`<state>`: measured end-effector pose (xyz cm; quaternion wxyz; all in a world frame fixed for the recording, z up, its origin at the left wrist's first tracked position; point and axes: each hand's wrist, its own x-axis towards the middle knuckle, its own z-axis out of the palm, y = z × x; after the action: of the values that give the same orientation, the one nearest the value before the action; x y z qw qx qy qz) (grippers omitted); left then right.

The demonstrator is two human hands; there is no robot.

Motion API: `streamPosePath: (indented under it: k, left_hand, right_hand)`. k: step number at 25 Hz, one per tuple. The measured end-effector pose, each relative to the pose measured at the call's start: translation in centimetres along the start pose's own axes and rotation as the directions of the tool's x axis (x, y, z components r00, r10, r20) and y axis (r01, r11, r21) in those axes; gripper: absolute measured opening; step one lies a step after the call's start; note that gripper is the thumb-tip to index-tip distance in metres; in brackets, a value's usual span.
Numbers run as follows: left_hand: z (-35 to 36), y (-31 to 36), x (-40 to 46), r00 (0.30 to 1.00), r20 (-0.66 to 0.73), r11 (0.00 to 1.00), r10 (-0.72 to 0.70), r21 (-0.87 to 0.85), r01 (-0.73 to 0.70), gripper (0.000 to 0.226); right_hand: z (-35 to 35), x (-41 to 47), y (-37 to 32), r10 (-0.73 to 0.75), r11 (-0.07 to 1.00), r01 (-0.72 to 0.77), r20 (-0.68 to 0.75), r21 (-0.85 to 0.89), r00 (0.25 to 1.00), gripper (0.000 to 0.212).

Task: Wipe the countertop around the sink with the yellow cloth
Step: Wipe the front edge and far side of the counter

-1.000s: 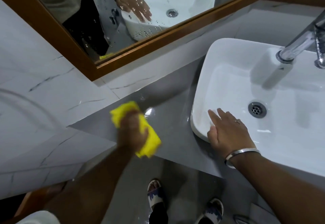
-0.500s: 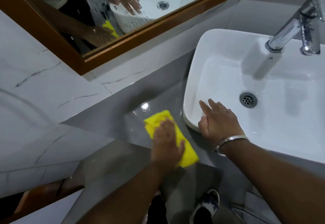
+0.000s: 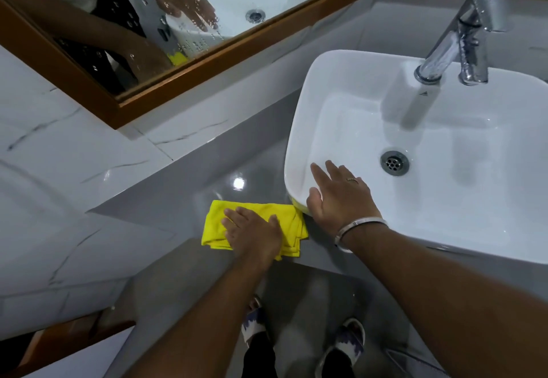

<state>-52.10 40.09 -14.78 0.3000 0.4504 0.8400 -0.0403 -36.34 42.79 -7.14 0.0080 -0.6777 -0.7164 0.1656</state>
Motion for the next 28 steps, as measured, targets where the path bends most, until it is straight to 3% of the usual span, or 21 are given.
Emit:
streamPosePath:
  k: [2, 3, 5, 6, 8, 10, 12, 15, 18, 21, 25, 26, 28]
  left_hand:
    - [-2.2, -3.9, 0.7, 0.964, 0.012, 0.950, 0.265, 0.167, -0.263, 0.073]
    - [-3.4, -6.2, 1.4, 0.886, 0.006, 0.850, 0.463, 0.278, -0.446, 0.067]
    - [-5.7, -10.9, 3.6, 0.623, 0.117, 0.506, 0.774, 0.476, -0.719, 0.063]
    - [-6.7, -12.6, 4.8, 0.496, 0.207, 0.330, 0.843, 0.530, -0.781, 0.064]
    - [-8.4, -14.0, 6.8, 0.379, 0.312, 0.138, 0.871, 0.585, -0.799, 0.067]
    - [-9.7, -13.5, 8.3, 0.392, 0.290, 0.157, 0.873, 0.594, -0.789, 0.071]
    - [-10.3, -12.6, 9.4, 0.414, 0.297, 0.188, 0.860, 0.570, -0.800, 0.072]
    - [-9.5, -12.2, 10.1, 0.381, 0.357, 0.144, 0.853, 0.540, -0.830, 0.065]
    - [-7.3, -12.2, 8.5, 0.395, 0.272, 0.219, 0.877, 0.505, -0.835, 0.062]
    - [-3.0, -9.5, 4.5, 0.399, 0.292, 0.240, 0.869, 0.456, -0.857, 0.061]
    - [-0.1, -6.2, 1.0, 0.413, 0.240, 0.286, 0.878, 0.430, -0.857, 0.061]
    - [-0.6, -6.1, 0.9, 0.422, 0.209, 0.305, 0.882, 0.430, -0.850, 0.062]
    - [-2.1, -5.9, 1.0, 0.467, 0.155, 0.373, 0.870, 0.412, -0.831, 0.063]
  right_hand:
    - [0.0, -0.1, 0.0, -0.020, 1.000, 0.020, -0.015, 0.021, 1.000, 0.068]
    - [-0.1, -0.2, 0.1, -0.027, 0.999, 0.028, -0.029, 0.038, 0.999, 0.068]
    - [-0.5, -0.6, 0.0, -0.060, 0.996, 0.065, -0.075, 0.067, 0.995, 0.067]
    - [-0.7, -1.0, 0.0, -0.089, 0.993, 0.096, -0.102, 0.069, 0.991, 0.065]
    - [-1.1, -2.0, 0.1, -0.160, 0.985, 0.167, -0.152, 0.038, 0.975, 0.062]
    - [-1.0, -3.2, 0.6, -0.160, 0.987, 0.163, -0.182, 0.001, 0.970, 0.061]
    - [-0.7, -4.3, 1.6, -0.024, 0.999, 0.017, -0.187, -0.037, 0.982, 0.065]
    - [-0.9, -5.8, 4.7, 0.165, 0.977, -0.188, -0.209, -0.097, 0.964, 0.067]
    - [-1.8, -6.4, 7.5, 0.228, 0.967, -0.243, -0.176, -0.070, 0.958, 0.065]
    - [-1.8, -6.8, 8.2, 0.143, 0.988, -0.151, -0.187, -0.025, 0.972, 0.062]
    - [-2.0, -9.8, 7.5, -0.118, 0.993, 0.102, -0.396, -0.063, 0.911, 0.043]
    - [-1.5, -10.5, 7.1, -0.249, 0.968, 0.238, -0.391, -0.077, 0.886, 0.042]
    - [0.5, -11.2, 5.9, -0.463, 0.885, 0.458, -0.243, -0.078, 0.853, 0.044]
